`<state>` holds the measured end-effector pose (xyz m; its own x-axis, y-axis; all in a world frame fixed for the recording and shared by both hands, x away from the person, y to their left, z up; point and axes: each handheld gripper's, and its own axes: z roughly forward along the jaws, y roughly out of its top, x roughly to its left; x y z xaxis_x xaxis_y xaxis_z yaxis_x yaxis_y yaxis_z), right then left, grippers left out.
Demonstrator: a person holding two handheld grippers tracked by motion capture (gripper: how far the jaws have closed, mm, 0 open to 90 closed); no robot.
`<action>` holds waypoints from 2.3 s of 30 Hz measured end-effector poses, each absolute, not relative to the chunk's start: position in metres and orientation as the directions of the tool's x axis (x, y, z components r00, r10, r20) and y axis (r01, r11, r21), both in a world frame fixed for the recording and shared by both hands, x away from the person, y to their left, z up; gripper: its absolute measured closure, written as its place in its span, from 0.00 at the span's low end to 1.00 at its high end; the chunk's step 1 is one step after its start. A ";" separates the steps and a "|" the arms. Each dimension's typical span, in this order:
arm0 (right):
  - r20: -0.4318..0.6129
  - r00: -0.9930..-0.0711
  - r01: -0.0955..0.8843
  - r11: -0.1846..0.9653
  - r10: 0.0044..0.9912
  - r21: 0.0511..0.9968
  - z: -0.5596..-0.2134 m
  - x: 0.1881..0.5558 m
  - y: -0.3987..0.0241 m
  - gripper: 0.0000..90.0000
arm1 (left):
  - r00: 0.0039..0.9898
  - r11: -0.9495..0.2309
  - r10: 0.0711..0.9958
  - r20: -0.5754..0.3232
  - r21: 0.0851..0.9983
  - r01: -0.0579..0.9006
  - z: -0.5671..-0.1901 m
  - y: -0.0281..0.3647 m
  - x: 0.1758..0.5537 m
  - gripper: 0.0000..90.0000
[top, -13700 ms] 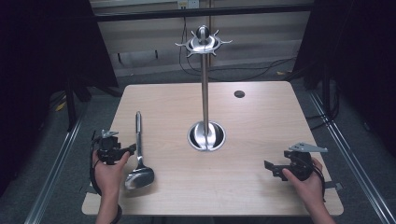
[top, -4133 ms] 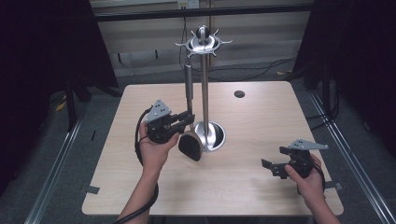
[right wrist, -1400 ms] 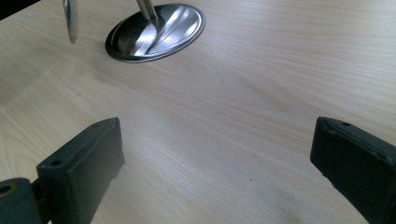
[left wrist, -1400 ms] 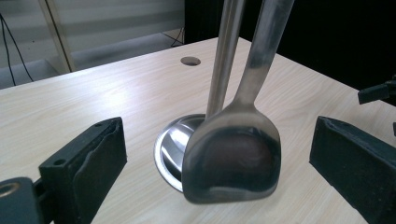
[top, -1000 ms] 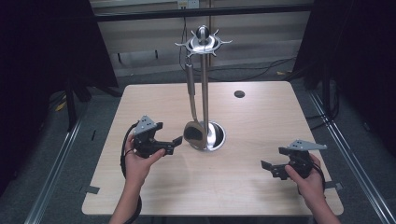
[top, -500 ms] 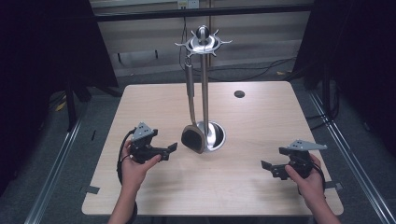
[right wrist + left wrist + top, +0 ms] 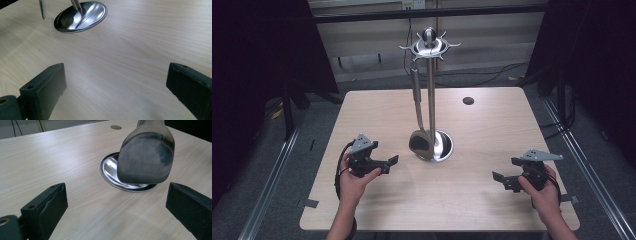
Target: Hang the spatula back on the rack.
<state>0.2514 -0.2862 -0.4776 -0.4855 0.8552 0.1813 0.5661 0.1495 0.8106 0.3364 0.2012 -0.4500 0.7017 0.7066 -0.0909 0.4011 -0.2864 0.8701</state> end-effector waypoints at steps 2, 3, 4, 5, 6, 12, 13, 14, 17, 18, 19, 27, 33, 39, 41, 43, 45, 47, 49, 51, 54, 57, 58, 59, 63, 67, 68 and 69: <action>0.182 -0.484 0.567 0.148 0.856 0.810 -0.478 0.251 -0.286 0.03 | 0.697 -0.280 0.710 -0.096 0.871 0.405 -0.451 0.202 0.336 0.04; 0.183 -0.482 0.568 0.147 0.857 0.810 -0.477 0.251 -0.286 0.03 | 0.698 -0.283 0.710 -0.095 0.869 0.406 -0.452 0.204 0.336 0.04; 0.184 -0.482 0.569 0.145 0.857 0.810 -0.477 0.251 -0.286 0.03 | 0.696 -0.281 0.712 -0.097 0.868 0.409 -0.453 0.205 0.336 0.04; 0.185 -0.483 0.567 0.145 0.856 0.811 -0.477 0.251 -0.286 0.03 | 0.691 -0.279 0.716 -0.102 0.865 0.416 -0.454 0.205 0.336 0.04; 0.184 -0.485 0.566 0.146 0.855 0.811 -0.477 0.251 -0.285 0.03 | 0.688 -0.278 0.718 -0.103 0.864 0.420 -0.455 0.207 0.336 0.04; 0.183 -0.484 0.565 0.146 0.856 0.812 -0.476 0.250 -0.286 0.03 | 0.672 -0.259 0.730 -0.124 0.860 0.439 -0.459 0.211 0.335 0.04; 0.180 -0.487 0.560 0.148 0.855 0.815 -0.476 0.251 -0.286 0.03 | 0.673 -0.268 0.731 -0.115 0.858 0.438 -0.460 0.213 0.335 0.04; 0.180 -0.485 0.560 0.146 0.856 0.815 -0.476 0.250 -0.287 0.03 | 0.670 -0.271 0.734 -0.112 0.856 0.440 -0.460 0.213 0.335 0.04; 0.179 -0.483 0.561 0.146 0.857 0.815 -0.475 0.250 -0.287 0.03 | 0.667 -0.273 0.737 -0.111 0.853 0.444 -0.462 0.216 0.333 0.04; 0.178 -0.482 0.561 0.146 0.858 0.815 -0.475 0.250 -0.286 0.03 | 0.663 -0.271 0.740 -0.113 0.852 0.448 -0.462 0.217 0.333 0.04; 0.178 -0.483 0.560 0.147 0.857 0.815 -0.475 0.249 -0.286 0.03 | 0.659 -0.261 0.743 -0.120 0.854 0.450 -0.463 0.218 0.333 0.04; 0.171 -0.480 0.561 0.151 0.860 0.814 -0.476 0.250 -0.287 0.03 | 0.631 -0.260 0.767 -0.111 0.846 0.466 -0.467 0.228 0.334 0.04; 0.167 -0.472 0.564 0.151 0.865 0.812 -0.479 0.251 -0.292 0.03 | 0.627 -0.277 0.774 -0.093 0.840 0.466 -0.472 0.233 0.335 0.04; 0.162 -0.463 0.567 0.150 0.872 0.810 -0.483 0.253 -0.297 0.03 | 0.618 -0.275 0.781 -0.091 0.838 0.471 -0.474 0.238 0.336 0.04; 0.162 -0.458 0.569 0.148 0.874 0.809 -0.483 0.253 -0.298 0.03 | 0.615 -0.274 0.783 -0.095 0.835 0.478 -0.475 0.240 0.336 0.04; 0.160 -0.459 0.570 0.151 0.874 0.808 -0.484 0.253 -0.299 0.03 | 0.608 -0.275 0.789 -0.091 0.832 0.481 -0.476 0.242 0.336 0.04; 0.160 -0.458 0.570 0.151 0.875 0.808 -0.484 0.253 -0.299 0.03 | 0.605 -0.274 0.791 -0.091 0.832 0.483 -0.478 0.243 0.336 0.04; 0.158 -0.460 0.568 0.153 0.874 0.809 -0.484 0.253 -0.299 0.03 | 0.603 -0.282 0.793 -0.083 0.828 0.484 -0.479 0.244 0.336 0.04; 0.159 -0.459 0.569 0.152 0.874 0.808 -0.485 0.253 -0.300 0.03 | 0.597 -0.282 0.798 -0.080 0.826 0.488 -0.480 0.245 0.337 0.04; 0.162 -0.456 0.572 0.149 0.875 0.807 -0.485 0.253 -0.300 0.03 | 0.593 -0.279 0.801 -0.084 0.824 0.493 -0.482 0.246 0.337 0.04; 0.161 -0.458 0.571 0.150 0.874 0.807 -0.485 0.253 -0.301 0.03 | 0.592 -0.302 0.804 -0.065 0.812 0.499 -0.482 0.250 0.337 0.05; 0.161 -0.461 0.568 0.151 0.872 0.809 -0.485 0.253 -0.300 0.03 | 0.577 -0.285 0.813 -0.072 0.816 0.503 -0.483 0.254 0.337 0.05; 0.160 -0.462 0.567 0.152 0.872 0.810 -0.485 0.253 -0.300 0.03 | 0.577 -0.289 0.813 -0.070 0.813 0.506 -0.483 0.255 0.336 0.05; 0.161 -0.462 0.567 0.151 0.872 0.809 -0.485 0.253 -0.299 0.03 | 0.570 -0.280 0.818 -0.074 0.815 0.508 -0.484 0.256 0.336 0.05; 0.159 -0.463 0.567 0.154 0.872 0.809 -0.485 0.254 -0.300 0.03 | 0.565 -0.278 0.821 -0.078 0.810 0.516 -0.485 0.258 0.336 0.05; 0.157 -0.461 0.561 0.150 0.873 0.814 -0.483 0.254 -0.300 0.03 | 0.556 -0.277 0.828 -0.076 0.806 0.523 -0.486 0.260 0.336 0.05; 0.155 -0.463 0.560 0.152 0.873 0.814 -0.483 0.253 -0.300 0.03 | 0.555 -0.272 0.828 -0.082 0.806 0.525 -0.486 0.260 0.335 0.05; 0.157 -0.464 0.560 0.151 0.872 0.815 -0.483 0.253 -0.299 0.03 | 0.550 -0.260 0.830 -0.090 0.811 0.525 -0.486 0.260 0.335 0.05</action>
<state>0.2534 -0.2990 -0.4825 -0.4644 0.8715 0.1575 0.5596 0.1509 0.8149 0.3346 0.2596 -0.4863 0.5501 0.8302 -0.0902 0.5248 -0.2596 0.8107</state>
